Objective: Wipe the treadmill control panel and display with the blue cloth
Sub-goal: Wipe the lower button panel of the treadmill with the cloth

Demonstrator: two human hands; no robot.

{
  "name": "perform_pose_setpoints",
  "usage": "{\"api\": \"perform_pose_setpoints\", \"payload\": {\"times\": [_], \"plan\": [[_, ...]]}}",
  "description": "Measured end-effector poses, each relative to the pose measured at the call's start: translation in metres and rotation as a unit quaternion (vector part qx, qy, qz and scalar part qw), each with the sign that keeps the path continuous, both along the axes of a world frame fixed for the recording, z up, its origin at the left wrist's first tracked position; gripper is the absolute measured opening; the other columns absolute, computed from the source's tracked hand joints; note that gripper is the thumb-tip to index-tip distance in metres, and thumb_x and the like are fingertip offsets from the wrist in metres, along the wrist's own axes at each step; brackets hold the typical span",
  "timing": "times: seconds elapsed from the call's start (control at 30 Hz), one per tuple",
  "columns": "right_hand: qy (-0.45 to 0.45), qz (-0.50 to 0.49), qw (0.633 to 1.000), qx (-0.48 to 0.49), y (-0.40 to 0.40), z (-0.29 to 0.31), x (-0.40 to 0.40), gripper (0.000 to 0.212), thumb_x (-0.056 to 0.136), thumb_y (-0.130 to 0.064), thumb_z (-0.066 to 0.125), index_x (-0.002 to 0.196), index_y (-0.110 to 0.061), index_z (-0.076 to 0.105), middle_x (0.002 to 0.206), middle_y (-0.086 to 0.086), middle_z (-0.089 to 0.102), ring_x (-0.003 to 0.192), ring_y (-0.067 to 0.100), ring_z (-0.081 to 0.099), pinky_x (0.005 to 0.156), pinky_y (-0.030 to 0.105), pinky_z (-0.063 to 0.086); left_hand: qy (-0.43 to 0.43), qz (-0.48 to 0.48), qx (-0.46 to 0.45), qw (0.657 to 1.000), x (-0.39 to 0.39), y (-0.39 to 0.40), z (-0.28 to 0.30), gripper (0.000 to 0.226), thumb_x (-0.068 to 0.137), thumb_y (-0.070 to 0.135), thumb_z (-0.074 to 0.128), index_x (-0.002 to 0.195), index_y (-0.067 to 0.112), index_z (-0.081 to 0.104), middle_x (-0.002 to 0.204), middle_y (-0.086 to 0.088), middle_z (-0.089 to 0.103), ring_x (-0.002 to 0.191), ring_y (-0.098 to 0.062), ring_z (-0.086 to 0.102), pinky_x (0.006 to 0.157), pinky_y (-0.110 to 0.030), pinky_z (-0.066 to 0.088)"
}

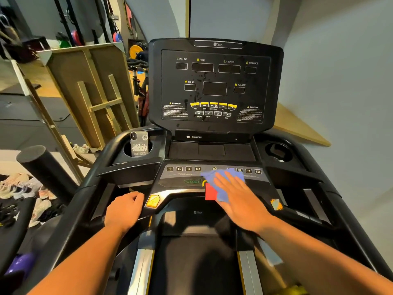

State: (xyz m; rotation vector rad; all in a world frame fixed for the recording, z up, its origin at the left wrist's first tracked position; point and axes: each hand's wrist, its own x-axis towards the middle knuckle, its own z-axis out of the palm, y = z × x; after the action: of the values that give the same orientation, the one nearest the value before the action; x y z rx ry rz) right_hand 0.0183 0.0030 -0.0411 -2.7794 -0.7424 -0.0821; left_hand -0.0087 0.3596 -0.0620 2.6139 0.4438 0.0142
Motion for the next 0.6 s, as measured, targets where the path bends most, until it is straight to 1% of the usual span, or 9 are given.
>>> {"api": "perform_pose_setpoints", "payload": {"times": [0.03, 0.1, 0.17, 0.23, 0.27, 0.33, 0.43, 0.53, 0.6], "plan": [[-0.015, -0.032, 0.999, 0.021, -0.014, 0.002, -0.001, 0.065, 0.102, -0.045, 0.042, 0.159, -0.028, 0.019, 0.167, -0.008, 0.013, 0.155, 0.012, 0.003, 0.124, 0.043, 0.016, 0.000, -0.002, -0.004, 1.000, 0.000, 0.001, 0.000, 0.041, 0.103, 0.035, 0.036, 0.073, 0.022, 0.061, 0.072, 0.006, 0.066, 0.070, -0.013, 0.062, 0.069, -0.034, 0.046], [-0.046, -0.120, 0.990, 0.057, -0.031, 0.006, 0.000, 0.059, 0.099, -0.036, 0.050, 0.153, -0.033, 0.027, 0.156, -0.006, 0.034, 0.144, 0.021, 0.029, 0.116, 0.042, 0.031, -0.001, 0.000, -0.010, 1.000, -0.001, 0.001, 0.001, 0.040, 0.102, 0.035, 0.037, 0.072, 0.022, 0.060, 0.071, 0.005, 0.066, 0.069, -0.014, 0.062, 0.069, -0.034, 0.047], [-0.038, -0.243, 0.966, 0.077, -0.016, 0.004, 0.006, 0.059, 0.100, -0.038, 0.050, 0.153, -0.027, 0.027, 0.157, 0.002, 0.033, 0.144, 0.028, 0.029, 0.117, 0.046, 0.030, -0.005, 0.006, -0.005, 1.000, 0.000, 0.001, 0.002, 0.040, 0.100, 0.036, 0.037, 0.070, 0.020, 0.059, 0.069, 0.003, 0.065, 0.067, -0.016, 0.061, 0.067, -0.035, 0.048], [-0.014, -0.323, 0.942, 0.093, 0.026, 0.003, 0.013, 0.061, 0.102, -0.042, 0.048, 0.155, -0.019, 0.027, 0.164, 0.009, 0.024, 0.151, 0.033, 0.017, 0.122, 0.047, 0.018, 0.001, 0.010, 0.001, 1.000, 0.000, 0.002, 0.003, 0.039, 0.099, 0.037, 0.037, 0.070, 0.020, 0.058, 0.069, 0.003, 0.065, 0.066, -0.016, 0.059, 0.066, -0.034, 0.046], [-0.018, -0.313, 0.945, 0.098, 0.050, 0.001, 0.016, 0.060, 0.102, -0.042, 0.048, 0.154, -0.019, 0.027, 0.164, 0.009, 0.023, 0.151, 0.034, 0.014, 0.122, 0.046, 0.015, 0.004, 0.013, 0.002, 1.000, 0.000, 0.001, 0.003, 0.039, 0.099, 0.037, 0.037, 0.071, 0.020, 0.058, 0.069, 0.003, 0.064, 0.065, -0.014, 0.058, 0.064, -0.033, 0.044], [-0.040, -0.227, 0.969, 0.090, 0.098, 0.001, 0.015, 0.060, 0.103, -0.040, 0.047, 0.155, -0.021, 0.025, 0.163, 0.005, 0.025, 0.150, 0.033, 0.014, 0.122, 0.045, 0.012, 0.005, 0.012, 0.000, 1.000, 0.000, 0.000, 0.004, 0.040, 0.100, 0.037, 0.038, 0.071, 0.021, 0.059, 0.069, 0.004, 0.064, 0.065, -0.012, 0.058, 0.063, -0.032, 0.043], [-0.062, -0.081, 0.995, -0.004, 0.130, -0.011, 0.007, 0.066, 0.103, -0.044, 0.043, 0.158, -0.016, 0.021, 0.167, 0.003, 0.017, 0.154, 0.034, 0.006, 0.124, 0.048, 0.003, 0.003, 0.003, -0.010, 1.000, -0.002, 0.001, 0.005, 0.040, 0.102, 0.036, 0.038, 0.071, 0.022, 0.060, 0.071, 0.005, 0.066, 0.067, -0.011, 0.060, 0.063, -0.030, 0.046], [-0.065, 0.026, 0.996, -0.048, 0.093, -0.017, 0.001, 0.065, 0.102, -0.049, 0.032, 0.159, -0.023, 0.016, 0.167, -0.007, 0.010, 0.155, 0.023, -0.001, 0.125, 0.044, 0.002, 0.004, -0.004, -0.014, 1.000, -0.002, 0.002, 0.007, 0.040, 0.101, 0.038, 0.038, 0.071, 0.021, 0.060, 0.070, 0.004, 0.067, 0.067, -0.014, 0.062, 0.067, -0.033, 0.052], [-0.068, 0.012, 0.997, -0.040, 0.053, -0.018, 0.001, 0.064, 0.103, -0.046, 0.036, 0.158, -0.026, 0.013, 0.167, -0.009, 0.007, 0.155, 0.017, -0.002, 0.124, 0.041, 0.005, 0.005, -0.005, -0.016, 1.000, -0.003, 0.003, 0.008, 0.041, 0.099, 0.039, 0.038, 0.071, 0.020, 0.060, 0.069, 0.002, 0.067, 0.068, -0.018, 0.063, 0.072, -0.037, 0.055]]}}
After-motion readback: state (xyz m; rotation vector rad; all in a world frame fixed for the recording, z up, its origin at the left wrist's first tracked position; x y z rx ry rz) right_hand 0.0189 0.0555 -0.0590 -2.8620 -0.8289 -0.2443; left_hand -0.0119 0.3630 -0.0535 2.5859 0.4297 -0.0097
